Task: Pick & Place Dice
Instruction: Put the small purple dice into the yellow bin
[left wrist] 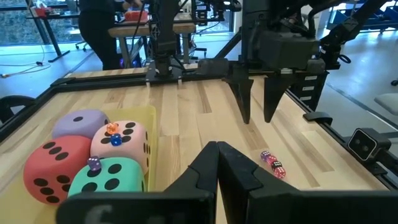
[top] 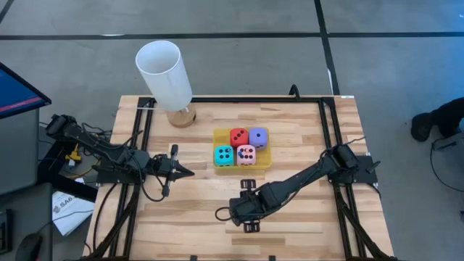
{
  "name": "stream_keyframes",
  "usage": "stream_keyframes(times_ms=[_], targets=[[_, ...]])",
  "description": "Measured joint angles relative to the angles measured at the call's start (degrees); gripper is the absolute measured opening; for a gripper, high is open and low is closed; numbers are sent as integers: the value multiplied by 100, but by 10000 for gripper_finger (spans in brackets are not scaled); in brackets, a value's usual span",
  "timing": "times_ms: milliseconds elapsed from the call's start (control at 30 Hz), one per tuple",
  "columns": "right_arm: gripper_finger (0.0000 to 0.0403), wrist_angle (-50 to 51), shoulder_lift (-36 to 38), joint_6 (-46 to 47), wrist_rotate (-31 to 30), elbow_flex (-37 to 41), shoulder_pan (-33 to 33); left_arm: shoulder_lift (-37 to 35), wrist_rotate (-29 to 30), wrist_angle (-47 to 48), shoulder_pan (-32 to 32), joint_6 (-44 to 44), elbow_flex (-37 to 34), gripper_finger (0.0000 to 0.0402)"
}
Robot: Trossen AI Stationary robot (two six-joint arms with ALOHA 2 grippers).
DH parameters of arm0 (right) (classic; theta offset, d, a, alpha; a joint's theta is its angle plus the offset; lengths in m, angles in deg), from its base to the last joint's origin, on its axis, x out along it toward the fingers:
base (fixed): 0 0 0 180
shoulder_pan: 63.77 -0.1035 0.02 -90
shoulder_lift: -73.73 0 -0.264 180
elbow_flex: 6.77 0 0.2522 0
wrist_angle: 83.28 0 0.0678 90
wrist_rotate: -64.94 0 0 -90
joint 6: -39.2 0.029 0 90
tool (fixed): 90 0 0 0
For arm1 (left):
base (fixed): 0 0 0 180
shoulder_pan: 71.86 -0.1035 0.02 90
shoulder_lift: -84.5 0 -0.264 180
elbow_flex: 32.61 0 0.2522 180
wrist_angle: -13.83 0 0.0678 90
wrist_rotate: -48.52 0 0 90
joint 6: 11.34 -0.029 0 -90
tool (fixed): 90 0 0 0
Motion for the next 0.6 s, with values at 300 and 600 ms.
stream_keyframes(times_ms=[300, 600], targets=[[155, 2, 0, -4, 0, 0, 6, 0, 0, 0, 1, 0, 0, 0], [153, -22, 0, -4, 0, 0, 173, 0, 0, -2, 1, 0, 0, 0]])
